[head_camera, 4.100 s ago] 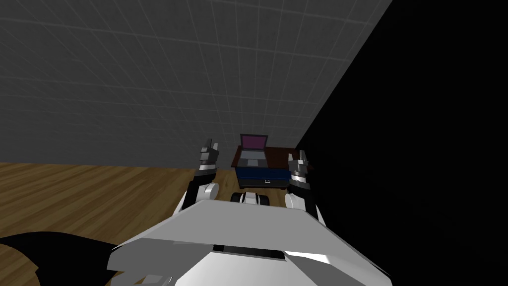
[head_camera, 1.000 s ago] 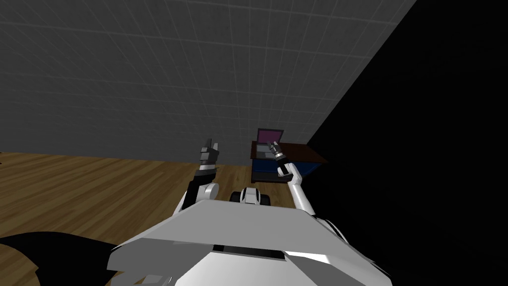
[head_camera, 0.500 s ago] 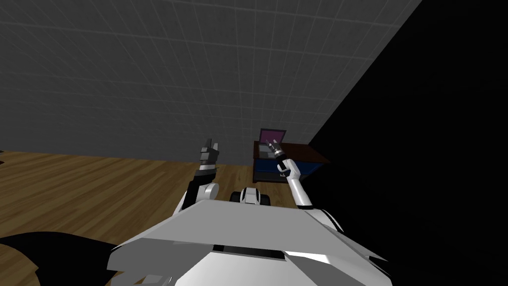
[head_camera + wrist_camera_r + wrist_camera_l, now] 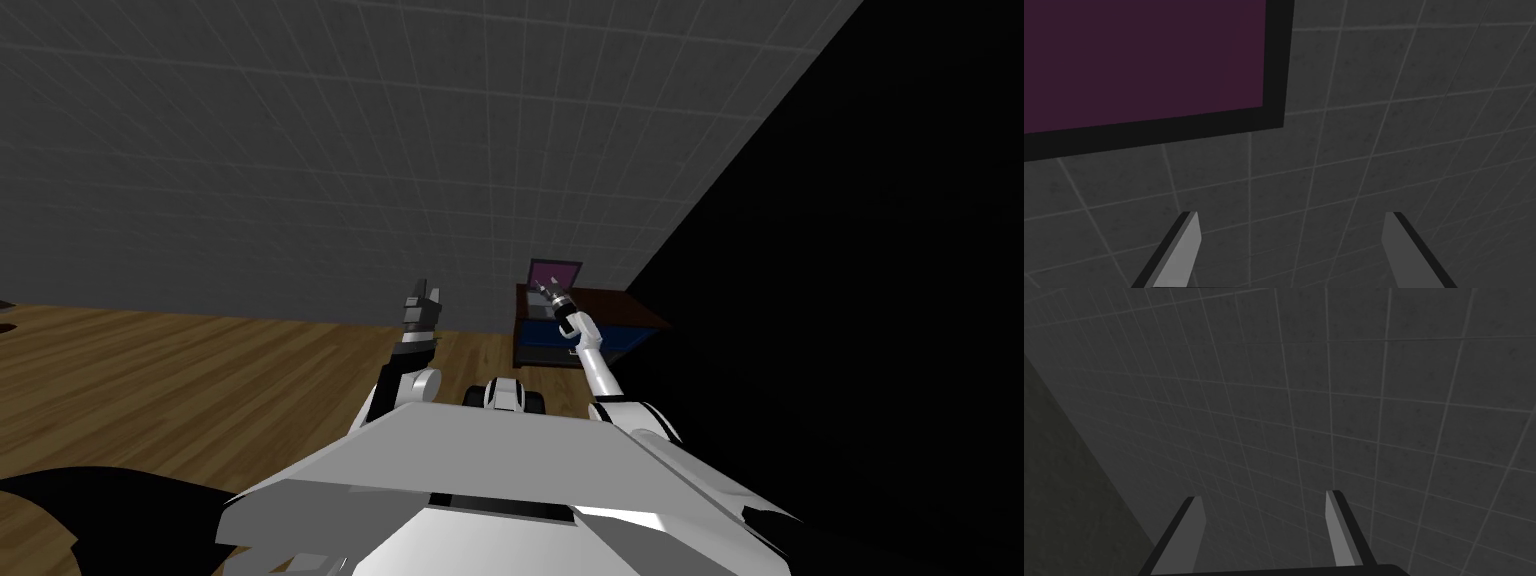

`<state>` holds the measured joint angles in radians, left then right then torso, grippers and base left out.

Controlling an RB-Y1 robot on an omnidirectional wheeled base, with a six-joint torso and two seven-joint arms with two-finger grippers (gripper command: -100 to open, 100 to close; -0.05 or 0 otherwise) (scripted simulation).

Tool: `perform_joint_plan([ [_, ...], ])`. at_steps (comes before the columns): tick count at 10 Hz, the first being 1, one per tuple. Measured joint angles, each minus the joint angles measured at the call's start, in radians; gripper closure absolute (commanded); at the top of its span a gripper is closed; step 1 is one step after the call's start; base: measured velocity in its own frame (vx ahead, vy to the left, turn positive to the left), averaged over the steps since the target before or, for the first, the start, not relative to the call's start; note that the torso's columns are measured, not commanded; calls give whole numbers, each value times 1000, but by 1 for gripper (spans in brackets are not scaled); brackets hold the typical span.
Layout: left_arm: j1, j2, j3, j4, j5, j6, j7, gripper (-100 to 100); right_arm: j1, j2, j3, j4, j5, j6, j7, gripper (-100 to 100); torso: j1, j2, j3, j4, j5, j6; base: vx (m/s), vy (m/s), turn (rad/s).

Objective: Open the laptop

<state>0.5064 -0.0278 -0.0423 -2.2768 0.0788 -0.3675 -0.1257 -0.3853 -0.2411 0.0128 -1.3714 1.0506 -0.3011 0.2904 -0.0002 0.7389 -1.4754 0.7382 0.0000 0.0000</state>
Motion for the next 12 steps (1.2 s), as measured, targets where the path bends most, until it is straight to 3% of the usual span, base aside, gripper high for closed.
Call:
perform_joint_plan([
  [1,0,0,0,0,0,0,0,0,-8,-1,1,10,21,2,2,-100,-2,-1,0,0,-1,0,5,55,2],
  [7,0,0,0,0,0,0,0,0,-141,-26,-12,152,204,42,36,-100,-1,-1,-1,0,0,0,-1,75,0],
  [9,0,0,0,0,0,0,0,0,-194,-20,-40,224,256,39,77,-100,0,-1,-1,0,0,0,4,51,0],
  [12,0,0,0,0,0,0,0,0,-230,-33,-37,267,329,60,75,-100,0,-1,0,0,0,0,2,60,-2],
])
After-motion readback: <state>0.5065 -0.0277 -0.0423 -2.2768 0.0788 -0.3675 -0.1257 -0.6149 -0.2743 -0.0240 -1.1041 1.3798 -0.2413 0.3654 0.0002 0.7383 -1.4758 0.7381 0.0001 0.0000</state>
